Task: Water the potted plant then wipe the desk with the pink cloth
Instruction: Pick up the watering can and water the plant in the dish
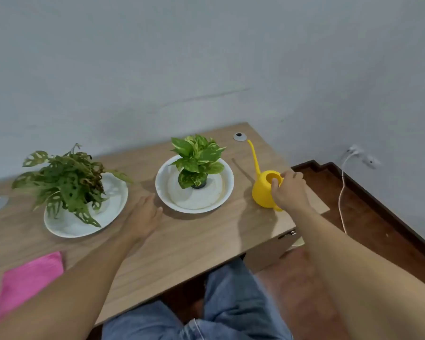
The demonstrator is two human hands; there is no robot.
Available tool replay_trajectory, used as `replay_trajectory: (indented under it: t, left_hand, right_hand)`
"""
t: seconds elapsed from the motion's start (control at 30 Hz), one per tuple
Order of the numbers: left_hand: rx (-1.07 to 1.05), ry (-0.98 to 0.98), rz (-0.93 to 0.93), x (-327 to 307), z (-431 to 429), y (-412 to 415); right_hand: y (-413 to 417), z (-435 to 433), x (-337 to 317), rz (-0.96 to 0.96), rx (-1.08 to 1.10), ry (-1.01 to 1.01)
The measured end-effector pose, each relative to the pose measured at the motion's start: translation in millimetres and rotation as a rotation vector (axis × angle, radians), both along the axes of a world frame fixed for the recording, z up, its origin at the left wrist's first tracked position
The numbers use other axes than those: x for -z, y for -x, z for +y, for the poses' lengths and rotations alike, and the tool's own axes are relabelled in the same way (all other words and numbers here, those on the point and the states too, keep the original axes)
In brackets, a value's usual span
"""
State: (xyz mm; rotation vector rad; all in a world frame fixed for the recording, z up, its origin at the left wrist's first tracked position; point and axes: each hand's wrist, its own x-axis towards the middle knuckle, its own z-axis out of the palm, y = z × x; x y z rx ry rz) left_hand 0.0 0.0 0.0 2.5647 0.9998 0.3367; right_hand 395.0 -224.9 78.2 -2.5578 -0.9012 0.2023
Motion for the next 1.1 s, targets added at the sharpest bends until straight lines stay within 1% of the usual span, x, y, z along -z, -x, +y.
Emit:
replay_trajectory:
  t: [0.1, 0.2, 0.27, 0.33, 0.4, 0.5, 0.7, 0.87, 1.1]
  left_hand:
    - [-0.057, 0.092, 0.025, 8.4, 1.2, -6.1]
    - [-0.057, 0.140, 0.074, 25.8, -0.1, -5.8]
    - [-0.062, 0.181, 0.094, 41.5, 4.0, -0.5]
    - [-0.088, 0.219, 0.152, 52.3, 2.5, 3.6]
    - [-0.104, 0.203, 0.168, 57.0, -3.4, 5.6]
    - [-0.095, 0.179, 0.144, 58.2, -6.2, 9.4]
    - [-0.156, 0.159, 0.143, 59.7, -23.4, 13.1]
    - [-0.216, 0.058, 0.134, 64.9, -39.9, 12.5]
    - [-0.216, 0.039, 0.142, 71.2, -40.3, 13.5]
  right_hand:
    - [-4.4, -2.5, 13.2, 0.113, 0.176, -0.012]
    - [-0.8, -5.9, 18.9, 0.229, 0.291, -0.007]
    - [0.1, -6.9, 21.5, 0.261, 0.323, -0.017]
    - [-1.4, -8.5, 27.8, 0.270, 0.327, -0.019]
    - [-2.1, -10.0, 33.8, 0.283, 0.332, -0.011]
    - [-0.4, -9.8, 37.8, 0.305, 0.326, -0.014]
    - [10.6, -3.6, 41.4, 0.348, 0.329, -0.158]
    - [20.8, 0.0, 40.8, 0.354, 0.366, -0.236]
    - [46.6, 5.6, 44.0, 0.386, 0.432, -0.380]
